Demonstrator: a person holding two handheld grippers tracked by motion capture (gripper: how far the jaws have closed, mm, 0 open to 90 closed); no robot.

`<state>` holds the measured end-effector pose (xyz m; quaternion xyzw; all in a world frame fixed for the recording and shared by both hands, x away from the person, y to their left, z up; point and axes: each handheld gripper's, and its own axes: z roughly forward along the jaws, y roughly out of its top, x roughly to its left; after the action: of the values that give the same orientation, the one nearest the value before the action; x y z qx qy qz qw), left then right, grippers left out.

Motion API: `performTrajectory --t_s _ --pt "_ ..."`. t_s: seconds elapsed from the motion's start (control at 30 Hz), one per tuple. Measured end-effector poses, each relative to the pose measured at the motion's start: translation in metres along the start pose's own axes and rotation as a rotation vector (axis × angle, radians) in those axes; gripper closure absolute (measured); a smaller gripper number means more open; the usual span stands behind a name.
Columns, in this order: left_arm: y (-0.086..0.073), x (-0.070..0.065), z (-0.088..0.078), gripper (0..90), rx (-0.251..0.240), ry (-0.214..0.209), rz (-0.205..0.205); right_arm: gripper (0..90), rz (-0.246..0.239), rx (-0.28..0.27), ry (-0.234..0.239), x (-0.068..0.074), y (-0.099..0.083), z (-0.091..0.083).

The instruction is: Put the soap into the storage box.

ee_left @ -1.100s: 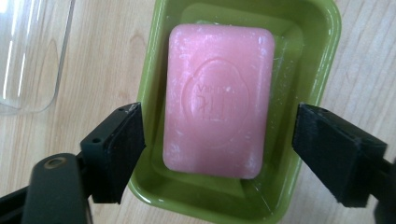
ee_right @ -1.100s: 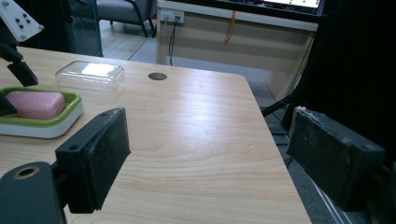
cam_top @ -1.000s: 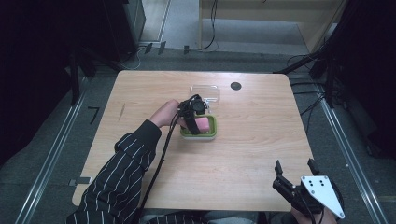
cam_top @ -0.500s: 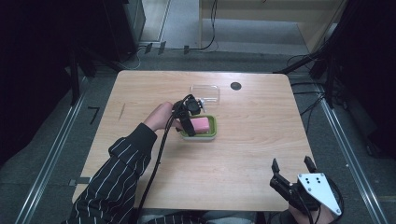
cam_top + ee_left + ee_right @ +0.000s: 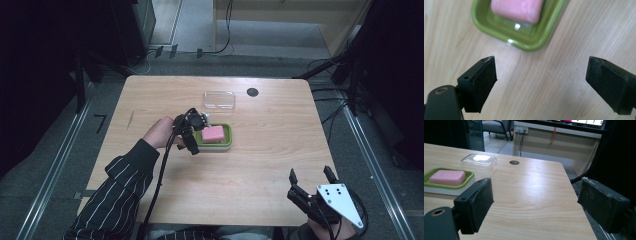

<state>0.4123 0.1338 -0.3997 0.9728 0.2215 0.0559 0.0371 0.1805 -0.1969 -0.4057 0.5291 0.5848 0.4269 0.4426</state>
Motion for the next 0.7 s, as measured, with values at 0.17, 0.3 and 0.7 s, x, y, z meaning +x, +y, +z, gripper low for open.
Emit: performTrajectory --t_s 0.17,0.3,0.7 --pt "-0.013 -0.005 0.001 8.6 0.024 0.004 -0.019 12.7 -0.003 -0.001 0.002 0.001 0.0 0.001" --pt "-0.023 -0.008 0.003 8.2 0.033 0.005 -0.036 12.7 -0.002 -0.001 0.005 0.001 0.0 0.001" --pt "-0.053 -0.024 0.008 8.1 0.052 0.008 -0.082 12.7 -0.003 -0.003 0.013 0.002 0.001 0.003"
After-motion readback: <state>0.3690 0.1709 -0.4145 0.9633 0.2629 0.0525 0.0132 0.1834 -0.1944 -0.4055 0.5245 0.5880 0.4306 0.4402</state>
